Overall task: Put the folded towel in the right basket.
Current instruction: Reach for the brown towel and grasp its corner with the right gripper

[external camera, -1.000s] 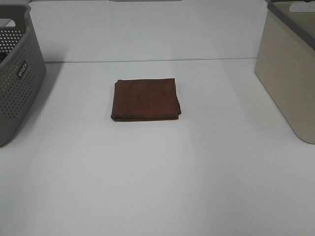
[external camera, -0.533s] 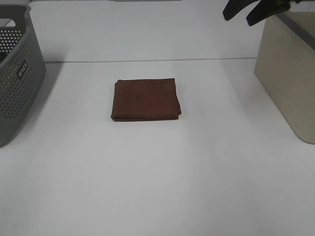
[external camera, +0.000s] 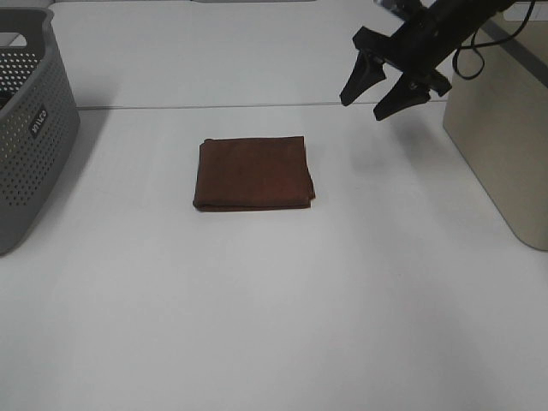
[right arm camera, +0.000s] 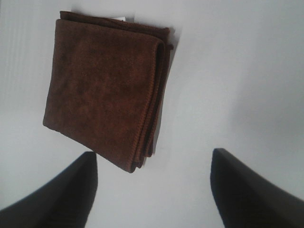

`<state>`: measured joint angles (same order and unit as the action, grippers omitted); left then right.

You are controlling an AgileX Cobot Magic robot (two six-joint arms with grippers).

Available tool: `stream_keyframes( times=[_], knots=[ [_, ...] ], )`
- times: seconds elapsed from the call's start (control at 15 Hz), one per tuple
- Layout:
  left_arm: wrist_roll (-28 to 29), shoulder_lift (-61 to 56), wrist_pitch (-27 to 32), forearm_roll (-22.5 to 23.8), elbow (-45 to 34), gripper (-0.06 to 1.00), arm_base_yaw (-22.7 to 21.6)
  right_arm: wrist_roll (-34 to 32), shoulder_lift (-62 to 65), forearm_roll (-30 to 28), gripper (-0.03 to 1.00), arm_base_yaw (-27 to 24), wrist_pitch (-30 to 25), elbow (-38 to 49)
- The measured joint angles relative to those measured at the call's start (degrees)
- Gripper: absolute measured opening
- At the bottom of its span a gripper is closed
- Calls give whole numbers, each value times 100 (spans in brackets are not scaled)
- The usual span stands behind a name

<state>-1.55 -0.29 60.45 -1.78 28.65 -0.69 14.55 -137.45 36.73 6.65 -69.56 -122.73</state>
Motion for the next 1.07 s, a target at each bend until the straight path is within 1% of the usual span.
stream_keyframes(
  times=[0.13,0.33,0.6,0.73,1.0,1.07],
  knots=[
    [0,0,0,0,0,97,0,40,-321,212,67,0,0,-6],
    [0,0,0,0,0,97,0,109,-728,481,69,11,-6,-11],
    [0,0,0,0,0,97,0,355,-968,510,69,86,57,-11],
    [0,0,0,0,0,97,0,355,-1037,539,69,195,178,-11],
    [0,0,0,0,0,97,0,367,-1220,688,69,223,258,-17],
    [0,0,0,0,0,97,0,470,-1238,728,69,286,338,-46]
  ],
)
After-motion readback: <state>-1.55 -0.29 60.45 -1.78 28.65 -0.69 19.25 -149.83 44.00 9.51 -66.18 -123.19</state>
